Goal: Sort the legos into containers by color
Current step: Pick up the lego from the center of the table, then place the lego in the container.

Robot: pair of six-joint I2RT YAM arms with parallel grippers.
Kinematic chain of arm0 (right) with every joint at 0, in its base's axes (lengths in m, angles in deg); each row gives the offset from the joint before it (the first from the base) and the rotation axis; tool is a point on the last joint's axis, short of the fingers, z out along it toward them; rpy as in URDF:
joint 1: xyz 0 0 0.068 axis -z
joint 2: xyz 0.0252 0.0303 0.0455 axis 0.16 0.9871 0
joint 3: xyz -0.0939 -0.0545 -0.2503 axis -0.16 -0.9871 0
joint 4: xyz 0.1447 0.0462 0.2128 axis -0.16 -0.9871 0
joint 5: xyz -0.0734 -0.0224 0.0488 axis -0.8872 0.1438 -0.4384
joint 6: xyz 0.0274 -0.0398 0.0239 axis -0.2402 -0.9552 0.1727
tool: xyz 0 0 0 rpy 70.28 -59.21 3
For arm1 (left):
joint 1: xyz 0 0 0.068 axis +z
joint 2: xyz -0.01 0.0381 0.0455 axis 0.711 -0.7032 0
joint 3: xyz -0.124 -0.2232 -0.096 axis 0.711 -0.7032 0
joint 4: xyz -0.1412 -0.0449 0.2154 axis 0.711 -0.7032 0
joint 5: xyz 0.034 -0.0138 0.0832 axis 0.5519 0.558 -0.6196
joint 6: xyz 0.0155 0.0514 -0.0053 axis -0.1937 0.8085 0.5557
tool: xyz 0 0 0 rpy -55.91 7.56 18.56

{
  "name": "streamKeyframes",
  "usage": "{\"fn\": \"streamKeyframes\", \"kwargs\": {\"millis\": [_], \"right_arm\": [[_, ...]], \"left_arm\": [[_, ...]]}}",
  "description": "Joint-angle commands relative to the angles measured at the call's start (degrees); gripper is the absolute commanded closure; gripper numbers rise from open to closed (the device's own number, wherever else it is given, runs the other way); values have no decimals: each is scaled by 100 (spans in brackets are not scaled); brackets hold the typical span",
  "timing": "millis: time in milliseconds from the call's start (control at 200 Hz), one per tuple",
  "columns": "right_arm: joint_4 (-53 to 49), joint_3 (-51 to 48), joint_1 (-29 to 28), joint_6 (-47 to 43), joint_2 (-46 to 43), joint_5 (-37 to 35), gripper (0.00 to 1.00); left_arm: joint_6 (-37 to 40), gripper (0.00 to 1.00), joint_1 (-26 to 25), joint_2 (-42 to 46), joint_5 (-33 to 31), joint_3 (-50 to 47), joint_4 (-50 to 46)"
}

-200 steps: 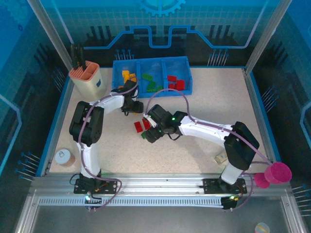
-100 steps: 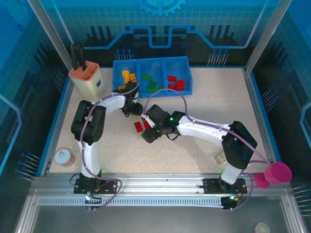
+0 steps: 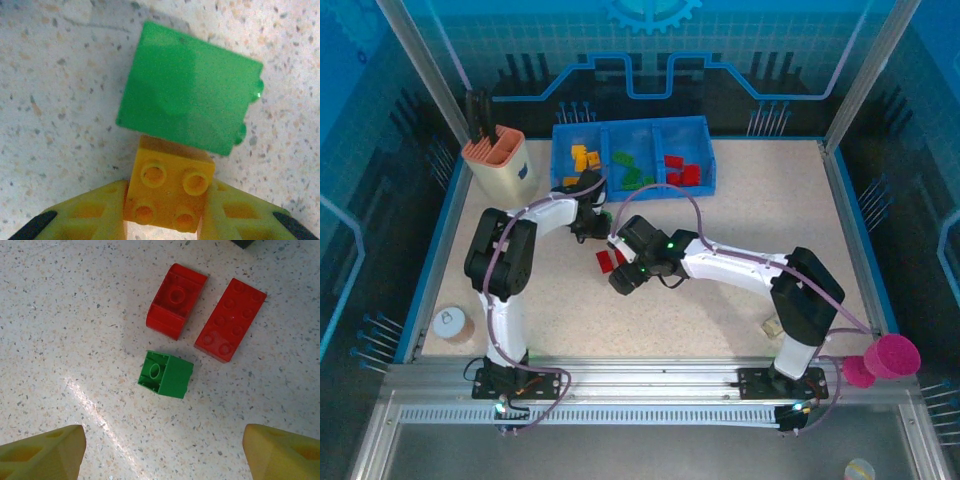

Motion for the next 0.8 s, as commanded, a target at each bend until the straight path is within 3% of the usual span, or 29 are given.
{"fn": "streamKeyframes", "kwargs": {"millis": [0, 335, 796], "right_arm": [[186, -51, 64, -130, 141, 224, 17], [750, -336, 46, -305, 400, 346, 17], [945, -45, -92, -384, 1050, 216, 17]], "left_arm": [[-110, 70, -92, 378, 80, -92, -701], [235, 70, -48, 905, -363, 1085, -1084], [484, 69, 643, -70, -401, 2658, -513]]}}
